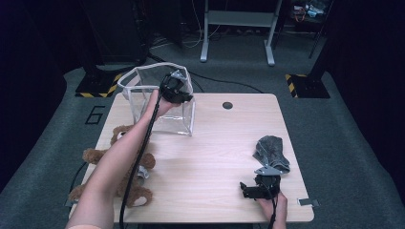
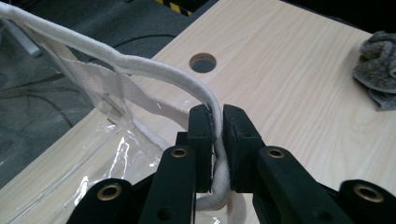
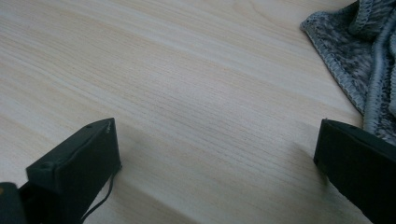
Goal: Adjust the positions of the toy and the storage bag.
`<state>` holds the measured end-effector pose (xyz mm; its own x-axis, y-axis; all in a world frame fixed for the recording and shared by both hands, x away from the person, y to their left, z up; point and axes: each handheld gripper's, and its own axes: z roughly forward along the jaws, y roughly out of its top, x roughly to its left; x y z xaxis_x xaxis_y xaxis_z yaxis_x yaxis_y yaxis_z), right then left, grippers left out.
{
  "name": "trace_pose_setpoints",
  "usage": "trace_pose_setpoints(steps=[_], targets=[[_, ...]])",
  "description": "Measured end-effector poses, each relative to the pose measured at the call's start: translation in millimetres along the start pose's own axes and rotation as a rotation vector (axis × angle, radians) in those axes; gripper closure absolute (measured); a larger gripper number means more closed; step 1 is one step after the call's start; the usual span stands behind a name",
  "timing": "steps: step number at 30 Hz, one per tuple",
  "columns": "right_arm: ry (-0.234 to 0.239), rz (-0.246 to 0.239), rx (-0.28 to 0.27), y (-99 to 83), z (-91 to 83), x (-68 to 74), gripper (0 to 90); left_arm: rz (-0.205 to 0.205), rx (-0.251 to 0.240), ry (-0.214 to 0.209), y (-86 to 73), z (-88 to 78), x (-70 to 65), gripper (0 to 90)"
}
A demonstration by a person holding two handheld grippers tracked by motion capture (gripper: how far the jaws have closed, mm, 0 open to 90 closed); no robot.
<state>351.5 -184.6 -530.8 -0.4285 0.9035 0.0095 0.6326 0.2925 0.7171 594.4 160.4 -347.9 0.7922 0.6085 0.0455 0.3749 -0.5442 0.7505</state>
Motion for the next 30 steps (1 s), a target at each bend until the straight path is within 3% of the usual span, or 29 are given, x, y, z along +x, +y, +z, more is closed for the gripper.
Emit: trace_pose_setpoints(steps=[3,5,9,13,21,23,30], targets=[[0.000,0.000,0.000,0.0,0.0,0.0,0.0,-0.003,-0.006,-0.011,0.7,-0.3,-1.3,77.9],[0.000,0.000,0.000,0.0,0.0,0.0,0.0,-0.026,-0.010,-0.012,0.2,-2.9,1.3,66.8],[-0.002,0.000,0.002,0.0,-0.1,0.0,0.0,-0.067,-0.049,0.026,-0.4,-19.3,10.3,44.9],[-0.009,0.002,0.001,0.1,0.4,0.3,0.0,-0.104,-0.064,0.082,-7.0,-39.6,24.3,35.3],[-0.005,-0.003,0.003,0.0,0.2,0.2,0.0,-0.205,-0.113,0.246,-31.6,-77.5,62.2,28.0],[-0.006,0.001,0.002,0.1,0.3,0.4,0.0,-0.230,-0.115,0.311,-39.2,-86.0,71.8,27.4],[-0.006,0.001,0.003,0.0,0.3,0.4,0.0,-0.331,-0.129,0.423,-61.6,-104.7,94.9,25.6]])
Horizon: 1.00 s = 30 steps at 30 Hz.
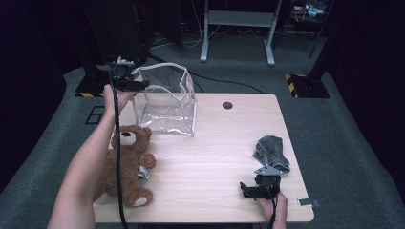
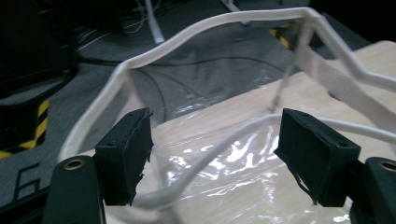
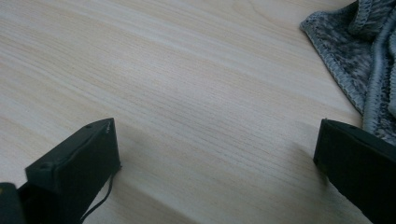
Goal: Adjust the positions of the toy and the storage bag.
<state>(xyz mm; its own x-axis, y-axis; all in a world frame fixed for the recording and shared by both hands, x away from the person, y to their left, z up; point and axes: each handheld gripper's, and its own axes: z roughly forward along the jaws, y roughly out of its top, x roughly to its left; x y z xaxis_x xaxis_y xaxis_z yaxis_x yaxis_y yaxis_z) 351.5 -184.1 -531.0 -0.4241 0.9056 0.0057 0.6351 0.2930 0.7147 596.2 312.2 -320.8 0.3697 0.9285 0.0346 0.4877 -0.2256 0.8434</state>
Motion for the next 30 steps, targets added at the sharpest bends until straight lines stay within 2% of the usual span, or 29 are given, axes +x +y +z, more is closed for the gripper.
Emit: trace_pose_setpoints(steps=[5,8,12,17,19,22,24,26,29,30], targets=[[-0.001,0.000,-0.001,0.0,0.0,-0.1,0.0,-0.045,0.014,0.090,-6.5,0.6,15.2,25.8],[0.000,-0.002,-0.002,0.0,0.1,-0.2,0.0,-0.057,0.059,0.094,-11.2,3.8,22.0,25.4],[0.000,0.000,-0.002,0.0,0.0,0.0,0.0,-0.066,0.092,0.053,-17.1,6.2,27.1,24.7],[0.000,-0.001,-0.002,0.0,0.0,-0.1,0.0,-0.015,0.142,0.005,-22.9,10.8,26.9,27.2],[-0.001,-0.001,-0.002,0.0,0.1,-0.1,0.0,-0.011,0.154,-0.009,-25.8,12.6,27.8,30.1],[-0.001,0.000,-0.001,0.0,0.0,0.0,0.0,-0.011,0.167,-0.014,-30.0,14.7,28.7,40.7],[-0.001,0.000,-0.001,0.0,0.0,0.0,0.0,0.000,0.188,-0.043,-31.9,15.1,31.8,46.3],[-0.002,0.000,-0.001,0.0,0.1,-0.1,0.0,-0.011,0.178,-0.048,-34.5,16.3,28.6,55.7],[-0.001,-0.002,-0.002,0.1,0.1,-0.2,0.0,0.011,0.175,-0.070,-36.0,17.9,25.8,66.0],[-0.001,-0.003,-0.002,0.1,0.1,-0.3,0.0,-0.006,0.159,-0.079,-36.3,18.7,23.6,68.4]])
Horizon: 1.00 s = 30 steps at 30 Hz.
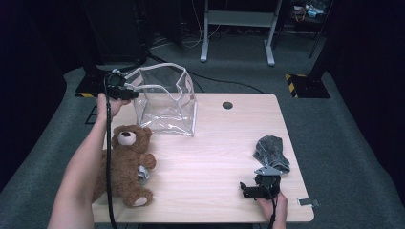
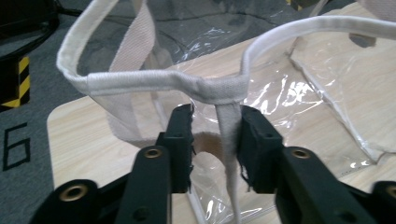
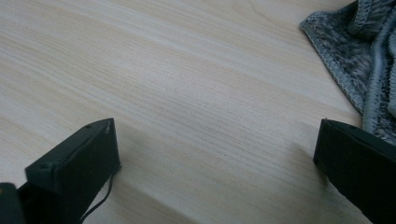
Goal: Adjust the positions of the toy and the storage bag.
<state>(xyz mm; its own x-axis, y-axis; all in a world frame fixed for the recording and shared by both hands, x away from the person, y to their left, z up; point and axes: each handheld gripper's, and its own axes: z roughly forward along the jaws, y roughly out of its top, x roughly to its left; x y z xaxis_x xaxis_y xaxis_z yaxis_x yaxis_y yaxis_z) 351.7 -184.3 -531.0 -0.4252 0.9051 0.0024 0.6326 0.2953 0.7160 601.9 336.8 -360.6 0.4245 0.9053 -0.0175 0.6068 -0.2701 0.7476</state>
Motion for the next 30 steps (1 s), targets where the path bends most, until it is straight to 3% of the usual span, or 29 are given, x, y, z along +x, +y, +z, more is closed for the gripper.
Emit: trace_pose_setpoints(steps=[1,2,10,11,12,20,21,25,30], targets=[[0.000,0.003,0.001,-0.1,-0.1,0.3,0.0,0.021,0.003,-0.006,0.5,-0.4,0.1,70.2],[0.000,0.001,0.000,0.0,0.0,0.0,0.0,0.008,-0.011,-0.005,1.0,0.5,-2.1,70.8],[0.000,0.002,0.001,0.0,0.0,0.2,0.0,0.041,-0.017,-0.033,6.6,3.2,-16.4,75.9],[0.000,0.004,0.001,0.0,0.0,0.4,0.0,0.057,0.000,-0.036,7.5,2.7,-16.8,76.1],[0.000,0.001,0.000,0.0,0.0,0.0,0.0,0.040,-0.015,-0.037,7.3,4.5,-19.3,76.3],[-0.001,0.001,-0.001,0.0,0.1,0.1,0.0,0.041,-0.022,-0.040,7.5,10.4,-28.9,77.1],[0.000,0.003,0.001,-0.1,0.0,0.3,0.0,0.056,-0.008,-0.044,8.0,10.2,-29.1,77.1],[0.000,0.004,0.000,0.0,0.0,0.3,0.0,0.048,-0.020,-0.059,9.0,13.3,-36.1,77.0],[0.000,0.003,0.002,0.0,-0.1,0.3,0.0,0.079,-0.014,-0.092,11.4,17.9,-49.9,76.9]])
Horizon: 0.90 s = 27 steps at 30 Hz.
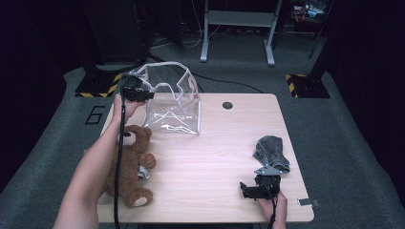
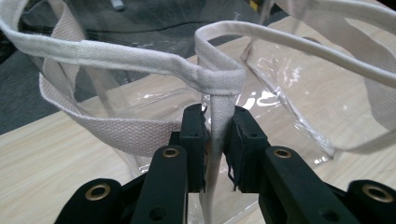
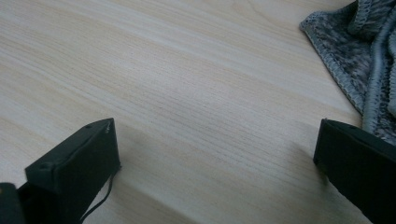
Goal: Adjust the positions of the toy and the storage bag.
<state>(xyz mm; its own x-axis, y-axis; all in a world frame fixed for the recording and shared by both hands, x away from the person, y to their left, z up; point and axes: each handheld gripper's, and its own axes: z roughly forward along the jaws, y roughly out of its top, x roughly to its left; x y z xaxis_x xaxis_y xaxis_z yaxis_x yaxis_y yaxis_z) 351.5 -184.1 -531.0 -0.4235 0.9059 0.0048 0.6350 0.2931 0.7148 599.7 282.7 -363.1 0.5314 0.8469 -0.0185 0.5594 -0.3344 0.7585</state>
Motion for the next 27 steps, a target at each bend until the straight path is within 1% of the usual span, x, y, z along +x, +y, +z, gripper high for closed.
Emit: trace_pose_setpoints(steps=[1,3,6,8,9,10,11,12,15,16,17,18,19,20,21,22,23,24,25,26,27], targets=[[0.000,0.000,-0.001,0.0,0.1,0.0,0.0,0.005,0.010,-0.011,0.9,0.7,-2.7,76.9],[-0.001,0.001,-0.002,0.0,0.1,0.1,0.0,0.008,0.002,-0.020,2.1,3.4,-8.4,76.8],[-0.001,0.001,-0.002,0.0,0.1,0.0,0.0,0.037,0.014,-0.042,5.7,5.7,-18.1,76.8],[0.000,0.000,-0.001,-0.1,0.1,0.0,0.0,0.032,0.004,-0.055,7.2,8.3,-25.5,76.8],[0.000,0.000,-0.001,0.0,0.1,-0.1,0.0,0.045,0.013,-0.063,8.0,8.5,-27.9,76.8],[0.000,0.000,-0.001,0.0,0.1,0.0,0.0,0.047,0.012,-0.071,8.7,9.6,-31.0,76.8],[0.000,0.000,-0.001,0.0,0.0,0.0,0.0,0.041,0.004,-0.077,9.1,11.1,-34.9,76.8],[0.000,0.000,-0.002,0.0,0.1,0.0,0.0,0.056,0.015,-0.081,9.9,11.3,-37.0,76.8],[0.000,0.000,-0.001,0.0,0.0,0.0,0.0,0.060,0.013,-0.085,11.0,12.6,-42.4,76.3],[-0.001,0.001,-0.001,0.0,0.0,0.0,0.0,0.048,0.005,-0.082,11.0,13.0,-43.1,75.5],[0.000,-0.001,-0.001,-0.1,0.0,-0.1,0.0,0.052,0.014,-0.084,11.3,12.7,-42.2,73.5],[0.000,0.000,-0.001,0.0,0.0,0.0,0.0,0.051,0.027,-0.082,11.7,12.6,-41.3,67.9],[-0.001,0.001,-0.001,0.0,0.1,0.0,0.0,0.043,0.033,-0.071,11.7,13.0,-41.4,58.1],[0.000,0.000,-0.001,0.0,0.0,-0.1,0.0,0.045,0.046,-0.054,12.0,13.2,-42.4,52.7],[0.000,-0.001,0.000,0.0,0.0,-0.1,0.0,0.050,0.056,-0.040,12.3,13.2,-42.6,49.1],[0.000,-0.001,-0.001,0.0,0.1,0.0,0.0,0.049,0.061,-0.016,12.1,14.2,-43.0,47.4],[-0.001,0.000,-0.001,0.0,0.1,0.0,0.0,0.048,0.063,-0.006,11.9,14.7,-42.9,48.2],[0.000,-0.001,-0.001,0.0,0.0,-0.1,0.0,0.037,0.057,0.010,11.2,15.6,-42.9,50.0],[-0.001,-0.001,-0.002,0.0,0.1,-0.2,0.0,0.037,0.067,0.021,10.6,15.8,-41.2,53.4],[-0.001,0.000,-0.002,0.0,0.0,-0.2,0.0,0.030,0.064,0.032,9.8,16.5,-40.6,58.5],[0.000,-0.001,-0.001,0.0,0.0,0.0,0.0,0.023,0.070,0.032,8.4,16.8,-38.8,64.7]])
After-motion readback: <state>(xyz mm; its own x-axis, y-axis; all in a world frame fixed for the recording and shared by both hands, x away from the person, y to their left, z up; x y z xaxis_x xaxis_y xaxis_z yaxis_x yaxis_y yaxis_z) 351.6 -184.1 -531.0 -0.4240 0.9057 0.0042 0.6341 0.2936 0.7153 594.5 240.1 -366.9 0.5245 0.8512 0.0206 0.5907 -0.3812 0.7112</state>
